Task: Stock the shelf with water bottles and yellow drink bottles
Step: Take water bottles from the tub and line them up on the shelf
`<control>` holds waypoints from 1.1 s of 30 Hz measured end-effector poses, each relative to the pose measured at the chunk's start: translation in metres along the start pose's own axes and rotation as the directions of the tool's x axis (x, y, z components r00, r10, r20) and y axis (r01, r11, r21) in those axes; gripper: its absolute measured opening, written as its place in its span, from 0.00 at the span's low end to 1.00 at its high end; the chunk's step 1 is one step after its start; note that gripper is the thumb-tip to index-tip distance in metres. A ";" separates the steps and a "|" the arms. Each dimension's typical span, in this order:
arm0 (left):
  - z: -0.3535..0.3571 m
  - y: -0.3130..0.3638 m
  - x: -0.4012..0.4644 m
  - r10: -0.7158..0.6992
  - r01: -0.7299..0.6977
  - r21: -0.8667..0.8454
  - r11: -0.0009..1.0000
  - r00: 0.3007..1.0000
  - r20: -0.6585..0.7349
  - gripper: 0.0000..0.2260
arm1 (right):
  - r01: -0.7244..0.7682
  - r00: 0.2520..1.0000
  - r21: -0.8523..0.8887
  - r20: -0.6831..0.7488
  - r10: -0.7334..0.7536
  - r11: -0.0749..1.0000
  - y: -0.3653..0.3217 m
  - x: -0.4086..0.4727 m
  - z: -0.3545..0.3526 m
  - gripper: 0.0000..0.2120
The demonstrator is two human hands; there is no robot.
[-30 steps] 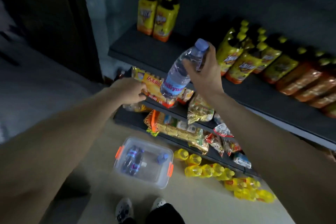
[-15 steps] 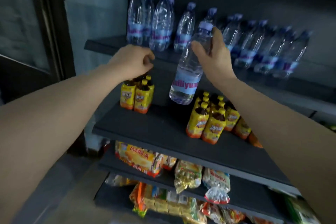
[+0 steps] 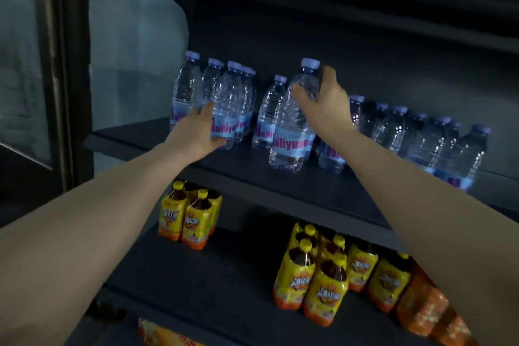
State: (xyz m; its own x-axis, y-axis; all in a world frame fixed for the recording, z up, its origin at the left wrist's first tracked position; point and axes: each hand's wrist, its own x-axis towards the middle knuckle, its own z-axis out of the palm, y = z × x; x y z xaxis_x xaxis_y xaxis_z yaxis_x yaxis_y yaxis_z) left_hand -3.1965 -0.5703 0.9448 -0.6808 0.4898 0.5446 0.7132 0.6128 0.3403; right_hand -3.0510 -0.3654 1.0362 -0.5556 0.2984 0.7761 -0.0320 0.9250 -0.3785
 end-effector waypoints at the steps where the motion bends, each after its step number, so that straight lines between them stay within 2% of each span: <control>1: 0.005 -0.003 0.003 -0.013 0.013 -0.009 1.000 1.000 0.000 0.40 | -0.001 1.000 -0.003 0.010 0.001 1.000 0.005 0.005 0.007 0.30; 6: 0.024 -0.018 0.014 -0.045 0.045 -0.052 0.998 0.999 0.000 0.41 | -0.007 0.999 -0.017 0.032 0.008 1.000 0.018 0.020 0.043 0.30; 12: 0.040 -0.030 0.025 -0.071 0.073 -0.028 0.997 0.996 0.055 0.32 | -0.029 0.997 0.007 0.067 0.028 1.000 0.025 0.025 0.074 0.27; 21: 0.051 -0.027 0.038 -0.137 0.141 -0.035 0.989 0.986 0.095 0.32 | -0.146 0.988 0.144 0.081 0.135 0.979 0.024 0.001 0.094 0.37; 24: 0.054 -0.026 0.041 -0.164 0.170 -0.048 0.984 0.980 0.112 0.34 | -0.263 0.952 0.088 0.182 0.244 0.961 0.030 -0.025 0.103 0.42; 28: 0.057 -0.022 0.049 -0.217 0.233 -0.145 0.962 0.969 0.119 0.38 | -0.423 0.846 0.013 0.365 0.390 0.906 0.037 -0.039 0.113 0.36; 33: 0.061 -0.021 0.050 -0.239 0.258 -0.220 0.941 0.965 0.111 0.36 | -0.465 0.816 -0.003 0.386 0.430 0.885 0.035 -0.033 0.114 0.34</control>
State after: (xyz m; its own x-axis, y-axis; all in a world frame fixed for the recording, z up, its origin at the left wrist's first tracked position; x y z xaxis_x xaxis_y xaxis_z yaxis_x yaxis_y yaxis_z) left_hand -3.2555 -0.5205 0.9183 -0.8455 0.3952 0.3590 0.5320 0.5665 0.6294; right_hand -3.1280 -0.3695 0.9395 -0.7882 0.5502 0.2756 0.2328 0.6812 -0.6941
